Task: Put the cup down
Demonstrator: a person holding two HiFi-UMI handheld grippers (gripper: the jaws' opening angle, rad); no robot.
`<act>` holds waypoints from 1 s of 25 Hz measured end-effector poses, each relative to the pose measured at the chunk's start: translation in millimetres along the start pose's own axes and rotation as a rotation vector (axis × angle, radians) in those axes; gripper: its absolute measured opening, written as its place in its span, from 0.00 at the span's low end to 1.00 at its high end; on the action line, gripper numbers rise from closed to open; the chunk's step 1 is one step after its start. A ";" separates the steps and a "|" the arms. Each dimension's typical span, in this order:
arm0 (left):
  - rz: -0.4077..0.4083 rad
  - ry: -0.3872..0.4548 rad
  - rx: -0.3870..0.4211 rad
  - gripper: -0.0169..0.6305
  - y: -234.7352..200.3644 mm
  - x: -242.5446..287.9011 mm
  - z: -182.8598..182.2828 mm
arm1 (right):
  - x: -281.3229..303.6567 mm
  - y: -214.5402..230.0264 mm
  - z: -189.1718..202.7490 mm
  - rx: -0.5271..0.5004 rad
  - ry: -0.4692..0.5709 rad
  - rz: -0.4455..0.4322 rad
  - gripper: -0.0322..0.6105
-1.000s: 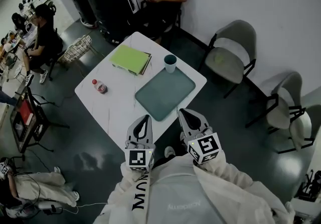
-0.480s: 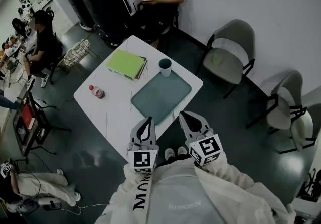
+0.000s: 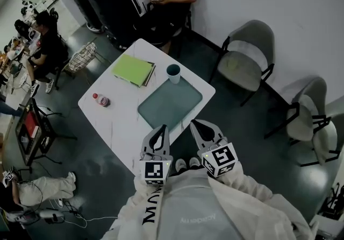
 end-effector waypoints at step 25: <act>0.004 -0.034 -0.017 0.05 -1.4 6.7 6.0 | 7.9 7.3 -1.0 -0.004 -0.019 -0.020 0.06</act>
Point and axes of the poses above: the fingertips, and each gripper's own axes: x forward along the fingers, y to its right, z out of its underside, the point moved 6 cm from there along -x, backward along the fingers, and after that the axes turned 2 degrees about -y, right-handed, at the moved point
